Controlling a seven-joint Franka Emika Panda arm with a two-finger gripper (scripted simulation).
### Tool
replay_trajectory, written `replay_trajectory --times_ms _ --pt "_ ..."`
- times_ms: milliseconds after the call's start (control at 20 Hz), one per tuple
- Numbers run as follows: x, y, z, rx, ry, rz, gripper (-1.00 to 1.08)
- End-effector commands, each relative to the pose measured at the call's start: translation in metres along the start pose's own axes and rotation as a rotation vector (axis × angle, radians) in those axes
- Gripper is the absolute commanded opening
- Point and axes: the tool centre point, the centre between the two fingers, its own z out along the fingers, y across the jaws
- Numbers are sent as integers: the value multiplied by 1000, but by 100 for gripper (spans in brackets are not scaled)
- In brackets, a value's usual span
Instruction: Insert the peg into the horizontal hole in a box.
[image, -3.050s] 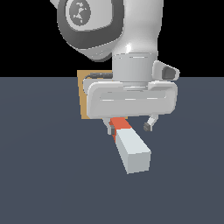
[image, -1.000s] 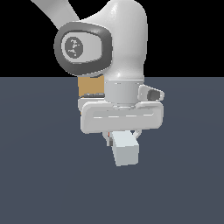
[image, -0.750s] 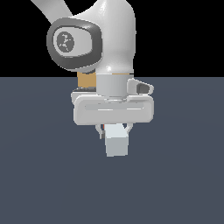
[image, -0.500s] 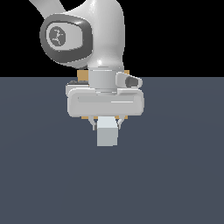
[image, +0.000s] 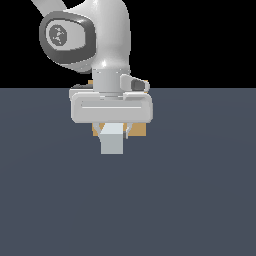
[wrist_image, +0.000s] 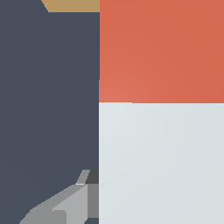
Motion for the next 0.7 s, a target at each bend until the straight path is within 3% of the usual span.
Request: replay_trajectory --times_ms 0,650 --pt "1 0 -3 -5 0 5 -100" --pt "3 1 -4 -4 0 4 -100"
